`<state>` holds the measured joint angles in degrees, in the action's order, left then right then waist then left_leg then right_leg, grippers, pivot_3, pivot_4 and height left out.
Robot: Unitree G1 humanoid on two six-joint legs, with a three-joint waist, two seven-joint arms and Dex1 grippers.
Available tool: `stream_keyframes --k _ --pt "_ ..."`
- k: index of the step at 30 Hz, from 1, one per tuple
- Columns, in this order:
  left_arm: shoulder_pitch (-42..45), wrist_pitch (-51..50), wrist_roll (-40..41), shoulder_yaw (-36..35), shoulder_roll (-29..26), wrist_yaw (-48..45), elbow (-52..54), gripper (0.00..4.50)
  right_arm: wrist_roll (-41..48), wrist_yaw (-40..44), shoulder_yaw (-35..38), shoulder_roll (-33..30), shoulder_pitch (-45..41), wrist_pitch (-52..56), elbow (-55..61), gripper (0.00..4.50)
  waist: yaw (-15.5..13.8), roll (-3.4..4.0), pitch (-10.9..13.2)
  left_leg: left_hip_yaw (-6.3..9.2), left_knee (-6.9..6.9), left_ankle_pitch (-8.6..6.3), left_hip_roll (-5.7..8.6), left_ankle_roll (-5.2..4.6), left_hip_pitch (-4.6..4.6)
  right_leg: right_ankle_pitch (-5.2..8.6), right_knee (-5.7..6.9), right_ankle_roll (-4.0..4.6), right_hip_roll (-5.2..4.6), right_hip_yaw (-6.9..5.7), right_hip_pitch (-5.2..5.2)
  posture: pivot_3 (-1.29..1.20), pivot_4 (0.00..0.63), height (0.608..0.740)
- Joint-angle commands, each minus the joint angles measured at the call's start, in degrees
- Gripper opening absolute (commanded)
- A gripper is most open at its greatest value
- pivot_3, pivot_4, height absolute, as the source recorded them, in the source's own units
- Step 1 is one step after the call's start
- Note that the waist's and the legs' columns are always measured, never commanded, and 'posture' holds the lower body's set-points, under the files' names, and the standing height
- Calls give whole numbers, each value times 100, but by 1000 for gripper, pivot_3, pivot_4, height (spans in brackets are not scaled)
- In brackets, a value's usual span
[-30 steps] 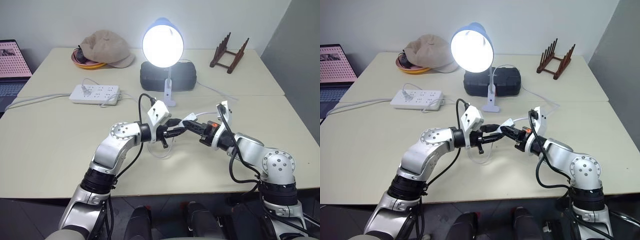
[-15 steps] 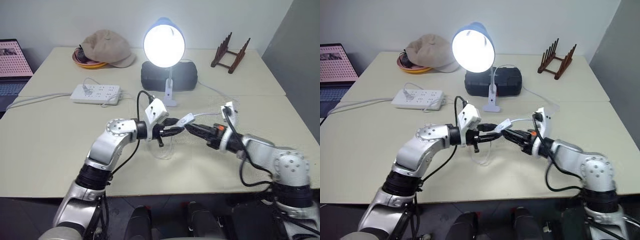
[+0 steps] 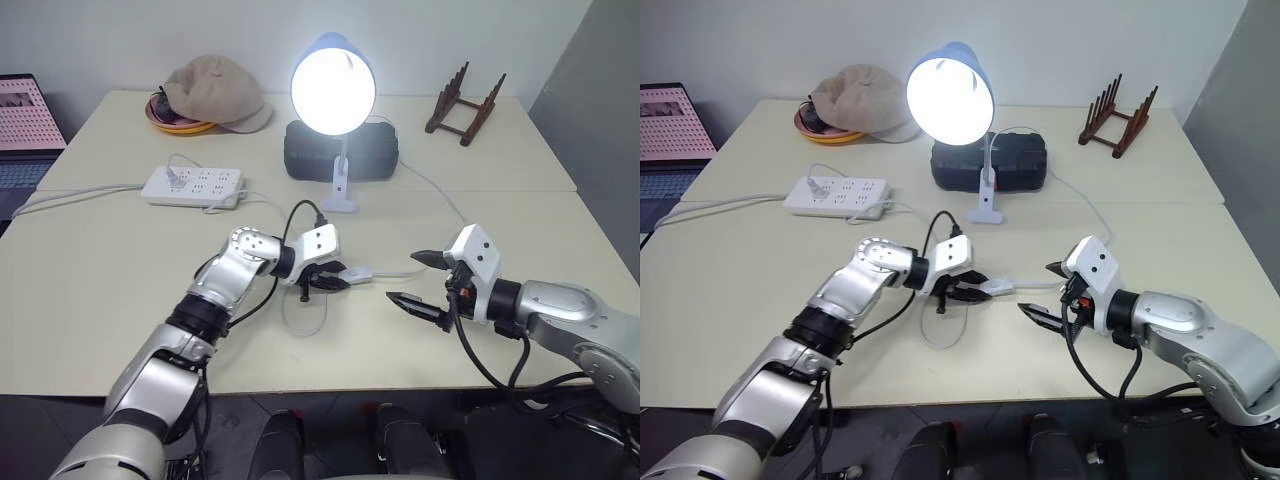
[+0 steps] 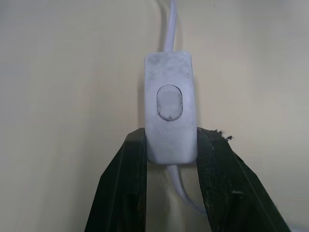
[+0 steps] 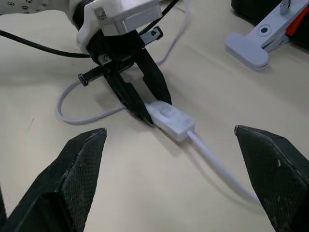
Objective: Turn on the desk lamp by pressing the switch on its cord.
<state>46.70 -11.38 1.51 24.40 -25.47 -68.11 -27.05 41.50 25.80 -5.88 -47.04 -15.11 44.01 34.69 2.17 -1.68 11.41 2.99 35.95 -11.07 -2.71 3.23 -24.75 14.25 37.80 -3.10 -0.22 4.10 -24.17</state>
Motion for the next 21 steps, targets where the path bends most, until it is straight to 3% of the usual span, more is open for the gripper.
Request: stream_keyframes --k 1,3,6,10,15,21 --pt "286 237 -11 -185 -53 -205 -118 2482 -230 164 154 83 -47 -134 -20 4500 -2 0 0 0 0 0 0 0 0 0 2 0 0 1 0 0 150 740" --pt "283 212 61 -276 -197 -372 -22 2980 -412 275 134 68 -24 -195 -60 4500 -2 0 0 1 -1 0 0 0 1 -1 5 -1 0 0 0 0 150 740" --pt "46 49 325 -668 -938 -816 435 3595 -701 647 131 -118 -24 -387 -226 4500 44 1 1 1 -6 0 -2 0 0 -2 9 -3 2 0 -7 0 150 740" --pt "-247 -474 806 -1190 -1478 -1013 1026 4404 -702 1016 324 -189 -95 -440 -371 4500 79 2 1 4 -10 0 -6 0 6 0 20 -1 4 -4 -8 0 150 740" --pt "-977 -1249 1215 -2337 -2538 -758 1658 4489 -506 1952 729 -671 -285 -410 -766 4500 77 2 3 0 2 0 -3 0 4 -1 18 -3 -4 -2 -2 0 150 740" --pt "-1471 -1532 1406 -2776 -2827 -462 2068 4489 -549 2543 894 -895 -351 -460 -1202 4500 49 2 3 1 1 0 -5 0 12 17 22 29 -4 -6 0 0 150 740"
